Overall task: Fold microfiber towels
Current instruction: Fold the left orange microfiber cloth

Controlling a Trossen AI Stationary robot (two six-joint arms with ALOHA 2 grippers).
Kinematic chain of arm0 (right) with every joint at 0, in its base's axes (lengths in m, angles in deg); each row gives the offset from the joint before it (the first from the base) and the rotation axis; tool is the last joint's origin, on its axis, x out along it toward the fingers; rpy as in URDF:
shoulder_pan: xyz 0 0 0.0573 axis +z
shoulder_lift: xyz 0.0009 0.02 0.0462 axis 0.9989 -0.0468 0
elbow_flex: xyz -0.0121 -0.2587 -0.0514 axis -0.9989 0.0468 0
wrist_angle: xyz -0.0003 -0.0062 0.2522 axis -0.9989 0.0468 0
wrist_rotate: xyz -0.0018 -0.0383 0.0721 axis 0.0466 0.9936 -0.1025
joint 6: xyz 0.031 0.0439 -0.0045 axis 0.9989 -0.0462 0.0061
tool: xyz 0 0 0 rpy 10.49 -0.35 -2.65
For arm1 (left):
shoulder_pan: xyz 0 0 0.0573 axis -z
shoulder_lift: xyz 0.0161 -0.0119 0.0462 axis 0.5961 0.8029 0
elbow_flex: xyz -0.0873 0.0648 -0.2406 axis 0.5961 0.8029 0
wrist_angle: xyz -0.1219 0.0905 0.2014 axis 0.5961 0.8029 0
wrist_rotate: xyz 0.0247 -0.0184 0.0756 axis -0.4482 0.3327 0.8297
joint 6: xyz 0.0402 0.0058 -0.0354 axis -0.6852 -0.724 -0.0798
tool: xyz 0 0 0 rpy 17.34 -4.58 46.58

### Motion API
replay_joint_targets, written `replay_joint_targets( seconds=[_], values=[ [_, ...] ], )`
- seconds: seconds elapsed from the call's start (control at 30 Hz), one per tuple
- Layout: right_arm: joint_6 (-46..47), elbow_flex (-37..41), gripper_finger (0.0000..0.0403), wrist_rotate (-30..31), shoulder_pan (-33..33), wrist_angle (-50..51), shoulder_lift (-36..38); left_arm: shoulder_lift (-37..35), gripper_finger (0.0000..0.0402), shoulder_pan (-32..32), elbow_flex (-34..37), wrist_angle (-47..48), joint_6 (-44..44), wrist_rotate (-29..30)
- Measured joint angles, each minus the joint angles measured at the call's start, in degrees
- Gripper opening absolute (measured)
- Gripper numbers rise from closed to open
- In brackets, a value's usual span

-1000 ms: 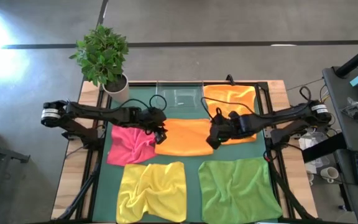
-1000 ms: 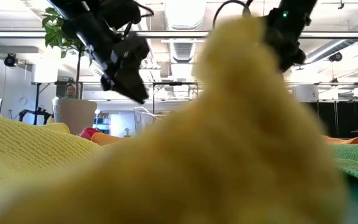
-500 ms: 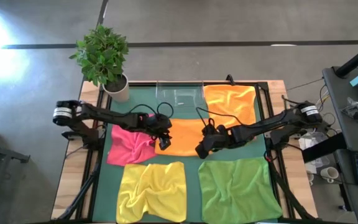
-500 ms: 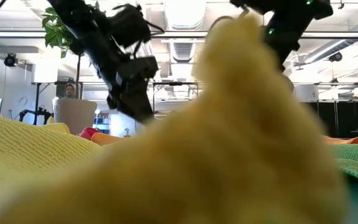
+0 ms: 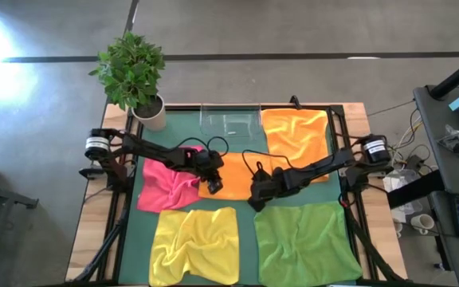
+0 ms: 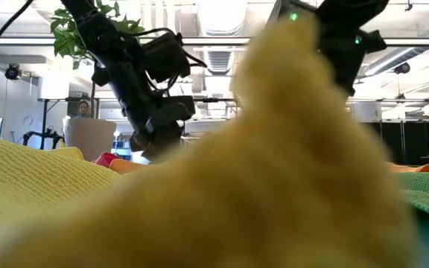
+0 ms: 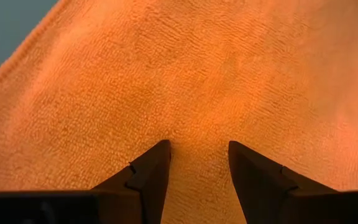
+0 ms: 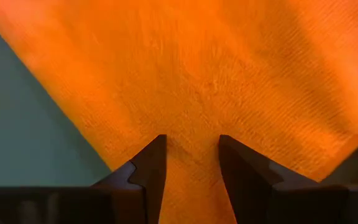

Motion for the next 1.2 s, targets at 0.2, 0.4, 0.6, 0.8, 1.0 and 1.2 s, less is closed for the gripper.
replay_joint_targets(
  seconds=[0.2,0.4,0.6,0.8,1.0,1.2],
  values=[
    [-1.14,-0.22,0.0137,-1.99,-2.84,1.63,-1.13,-0.08,0.0152,1.87,0.14,0.03,4.86,-3.49],
    [-2.56,-0.13,0.0137,-1.67,-7.38,3.07,-0.78,-0.42,0.0152,5.47,0.22,0.47,5.10,-10.23],
    [-9.38,-1.26,0.0137,-6.28,-9.03,3.98,0.10,-1.12,0.0152,6.49,-0.06,1.02,5.16,-10.92],
    [-9.42,-4.58,0.0137,-6.84,-8.78,7.76,3.40,-5.96,0.0152,6.51,-0.18,2.51,5.19,-10.86],
    [-7.35,-10.04,0.0136,-7.13,-6.40,6.81,5.25,-14.22,0.0152,6.71,-0.19,11.60,3.52,-8.01],
    [-6.04,-12.97,0.0137,-7.13,-2.55,-2.68,3.23,-22.73,0.0152,7.12,-0.11,21.99,2.97,-5.83]
  ],
)
